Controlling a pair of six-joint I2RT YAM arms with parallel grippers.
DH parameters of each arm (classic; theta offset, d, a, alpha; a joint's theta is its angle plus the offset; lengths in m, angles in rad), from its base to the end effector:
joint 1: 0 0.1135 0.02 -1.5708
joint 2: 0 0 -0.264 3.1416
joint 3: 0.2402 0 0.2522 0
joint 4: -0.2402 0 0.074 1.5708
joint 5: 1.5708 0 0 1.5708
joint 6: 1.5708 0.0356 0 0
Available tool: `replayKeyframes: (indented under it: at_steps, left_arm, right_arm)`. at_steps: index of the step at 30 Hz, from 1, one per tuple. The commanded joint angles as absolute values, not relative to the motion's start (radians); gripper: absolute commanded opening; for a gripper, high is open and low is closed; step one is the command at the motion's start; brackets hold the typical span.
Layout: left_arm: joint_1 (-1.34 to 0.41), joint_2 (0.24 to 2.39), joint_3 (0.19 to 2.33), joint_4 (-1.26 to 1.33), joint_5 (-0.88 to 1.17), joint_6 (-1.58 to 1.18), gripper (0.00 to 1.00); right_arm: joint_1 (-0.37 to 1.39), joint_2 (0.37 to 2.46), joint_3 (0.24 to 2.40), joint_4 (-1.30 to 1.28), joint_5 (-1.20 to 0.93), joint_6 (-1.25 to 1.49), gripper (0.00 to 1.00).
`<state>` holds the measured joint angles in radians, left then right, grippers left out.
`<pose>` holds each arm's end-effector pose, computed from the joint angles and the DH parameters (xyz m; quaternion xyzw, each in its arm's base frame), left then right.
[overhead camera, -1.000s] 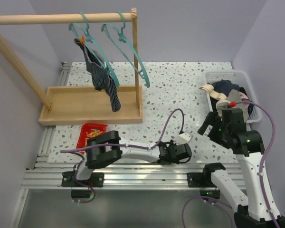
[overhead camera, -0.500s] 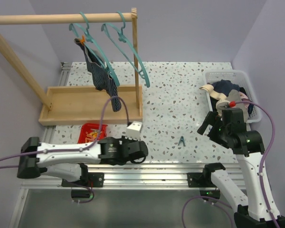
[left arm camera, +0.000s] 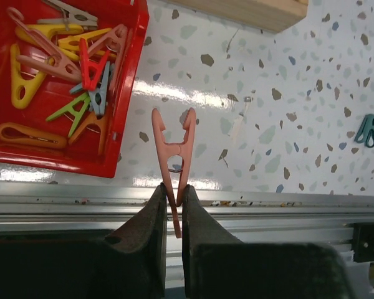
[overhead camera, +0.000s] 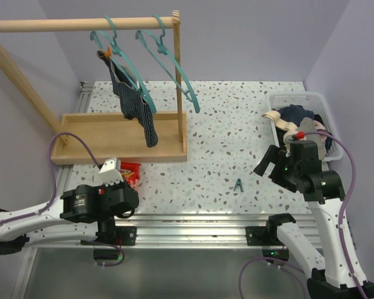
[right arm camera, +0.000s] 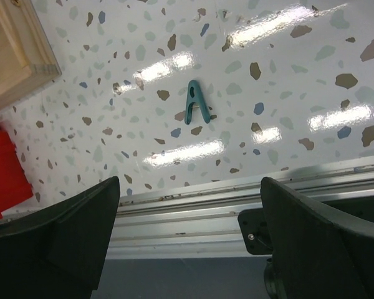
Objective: Remove the underwear clipped to the hanger
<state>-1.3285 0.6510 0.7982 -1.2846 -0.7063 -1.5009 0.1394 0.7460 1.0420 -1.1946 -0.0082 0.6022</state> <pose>0.0431 -0.0779 0.2770 -0.1530 0.9065 -0.1468 0.3650 0.1101 0.0157 0.3358 0.2152 0.9192 0.1231 0.3060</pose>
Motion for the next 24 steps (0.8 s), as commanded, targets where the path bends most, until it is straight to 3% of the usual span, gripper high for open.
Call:
replayKeyframes:
  at_steps: [1,9,16,18,20,22,24]
  left_arm:
    - [-1.316,0.614,0.831,-1.318,-0.862,-1.557,0.0]
    - [-1.279,0.511,0.868,-1.316,-1.038,-1.483,0.1]
    - [-1.29,0.454,0.902,-1.316,-1.209,-1.456,0.1]
    - [-1.293,0.482,0.896,-1.316,-1.209,-1.46,0.1]
    - [-1.295,0.524,0.884,-1.316,-1.197,-1.48,0.01]
    - [-1.295,0.557,0.856,-1.312,-1.172,-1.525,0.0]
    - [-1.295,0.581,0.836,-1.182,-1.132,-1.403,0.0]
  right_arm:
    - [0.143,0.747,1.028,-1.152,-0.061,0.577,0.98]
    - [0.141,0.752,1.009,-1.124,-0.106,0.569,0.98]
    - [0.141,0.775,0.994,-1.089,-0.14,0.572,0.98]
    - [0.141,0.785,0.994,-1.082,-0.143,0.572,0.98]
    - [0.14,0.795,0.996,-1.072,-0.144,0.569,0.98]
    - [0.141,0.808,1.0,-1.069,-0.15,0.561,0.98]
    - [0.141,0.819,1.003,-1.066,-0.152,0.555,0.98]
